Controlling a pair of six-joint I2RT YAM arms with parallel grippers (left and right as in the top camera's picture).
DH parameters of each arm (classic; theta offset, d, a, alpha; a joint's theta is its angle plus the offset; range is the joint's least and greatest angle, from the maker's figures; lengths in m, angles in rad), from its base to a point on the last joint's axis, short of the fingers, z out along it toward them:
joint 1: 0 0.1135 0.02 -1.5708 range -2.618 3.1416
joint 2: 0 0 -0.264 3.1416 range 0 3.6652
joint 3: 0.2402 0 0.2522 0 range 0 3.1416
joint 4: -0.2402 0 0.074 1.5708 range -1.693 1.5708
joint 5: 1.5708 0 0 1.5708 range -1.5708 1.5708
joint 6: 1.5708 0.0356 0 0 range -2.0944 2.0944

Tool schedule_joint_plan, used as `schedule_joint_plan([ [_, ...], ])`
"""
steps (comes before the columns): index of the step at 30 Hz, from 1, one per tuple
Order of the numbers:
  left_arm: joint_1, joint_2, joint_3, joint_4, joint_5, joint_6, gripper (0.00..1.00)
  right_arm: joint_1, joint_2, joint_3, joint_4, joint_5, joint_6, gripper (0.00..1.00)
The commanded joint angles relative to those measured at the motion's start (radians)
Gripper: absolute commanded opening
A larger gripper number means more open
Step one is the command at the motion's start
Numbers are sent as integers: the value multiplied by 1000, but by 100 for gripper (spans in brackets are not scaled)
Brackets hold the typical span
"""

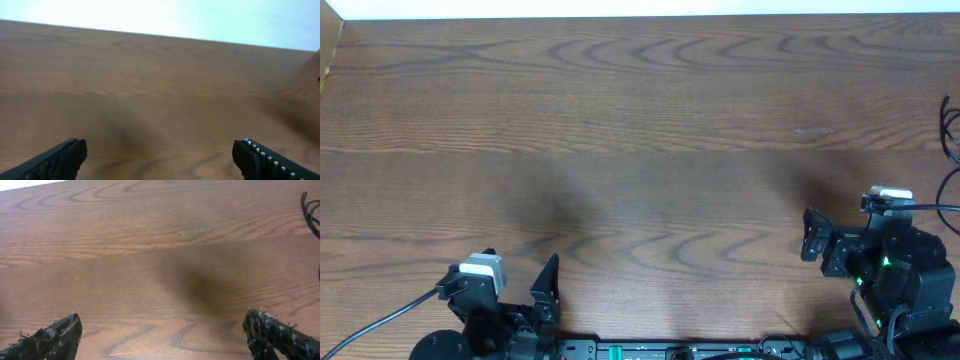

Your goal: Untangle cables

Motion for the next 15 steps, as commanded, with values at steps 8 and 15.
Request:
schedule_joint_plan([
  [8,109,-18,-8,-65,1,29,98,3,-4,-6,-1,-5,10,99],
  [15,133,-144,-90,-48,-21,32,98,3,-4,-6,-1,-5,10,99],
])
